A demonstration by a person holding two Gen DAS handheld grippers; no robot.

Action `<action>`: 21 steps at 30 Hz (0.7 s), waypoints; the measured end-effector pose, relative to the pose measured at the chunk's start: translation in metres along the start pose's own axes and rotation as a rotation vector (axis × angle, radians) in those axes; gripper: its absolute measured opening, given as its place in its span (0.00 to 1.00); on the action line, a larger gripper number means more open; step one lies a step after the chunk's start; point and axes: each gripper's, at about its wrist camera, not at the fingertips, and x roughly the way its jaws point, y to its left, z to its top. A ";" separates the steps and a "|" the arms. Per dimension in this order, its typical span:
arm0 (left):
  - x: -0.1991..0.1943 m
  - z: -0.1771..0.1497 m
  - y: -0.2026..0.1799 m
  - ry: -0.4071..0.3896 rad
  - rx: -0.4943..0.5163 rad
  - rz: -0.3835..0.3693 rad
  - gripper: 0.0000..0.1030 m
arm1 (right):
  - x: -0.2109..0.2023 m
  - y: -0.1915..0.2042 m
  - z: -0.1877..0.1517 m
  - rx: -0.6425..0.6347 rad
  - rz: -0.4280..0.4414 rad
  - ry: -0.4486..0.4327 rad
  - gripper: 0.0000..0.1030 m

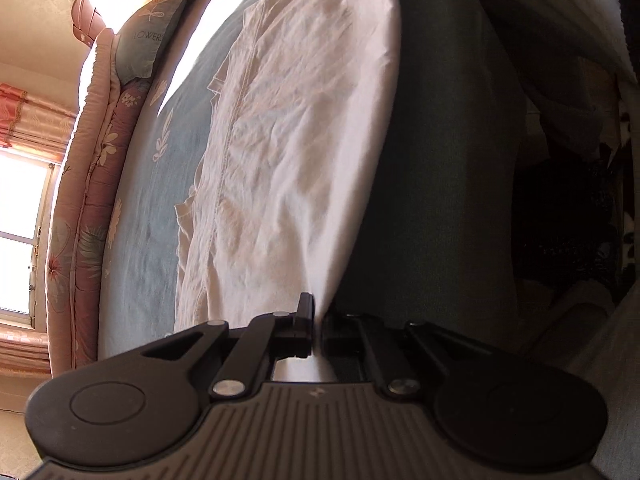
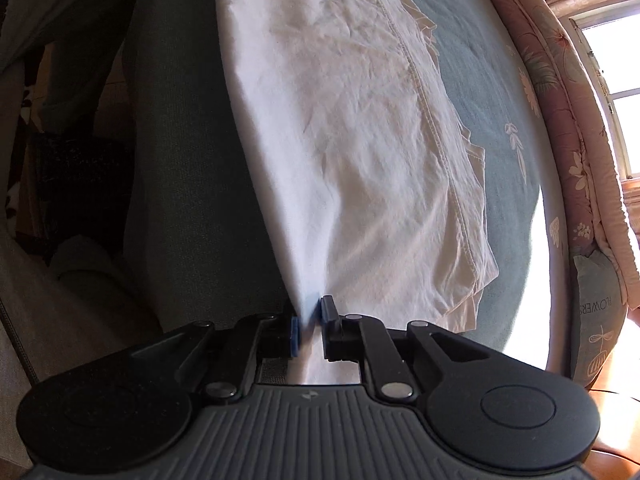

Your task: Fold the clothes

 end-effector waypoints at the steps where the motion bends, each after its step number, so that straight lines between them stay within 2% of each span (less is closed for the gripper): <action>1: -0.004 -0.003 -0.001 0.003 -0.002 -0.024 0.10 | 0.000 0.001 -0.002 -0.012 -0.011 0.003 0.21; 3: -0.012 -0.010 0.000 0.010 -0.018 -0.078 0.10 | -0.002 -0.005 -0.008 -0.003 0.007 0.020 0.25; 6: -0.026 -0.028 0.019 0.042 -0.111 -0.139 0.10 | -0.008 -0.018 -0.027 0.023 0.002 0.047 0.36; 8: -0.035 -0.040 0.047 0.041 -0.240 -0.135 0.10 | -0.011 -0.027 -0.039 0.050 -0.020 0.070 0.38; 11: -0.042 -0.051 0.085 -0.001 -0.443 -0.100 0.10 | -0.023 -0.044 -0.046 0.172 -0.049 0.039 0.42; 14: -0.036 -0.053 0.105 -0.081 -0.613 -0.132 0.19 | -0.031 -0.065 -0.044 0.315 -0.052 -0.047 0.44; 17: -0.010 -0.049 0.093 -0.065 -0.668 -0.193 0.19 | -0.032 -0.073 -0.030 0.454 -0.013 -0.156 0.48; 18: -0.004 -0.050 0.083 -0.046 -0.668 -0.212 0.20 | -0.031 -0.072 -0.028 0.478 -0.008 -0.179 0.49; 21: 0.006 -0.055 0.062 -0.004 -0.669 -0.241 0.20 | -0.014 -0.066 -0.028 0.625 0.080 -0.227 0.51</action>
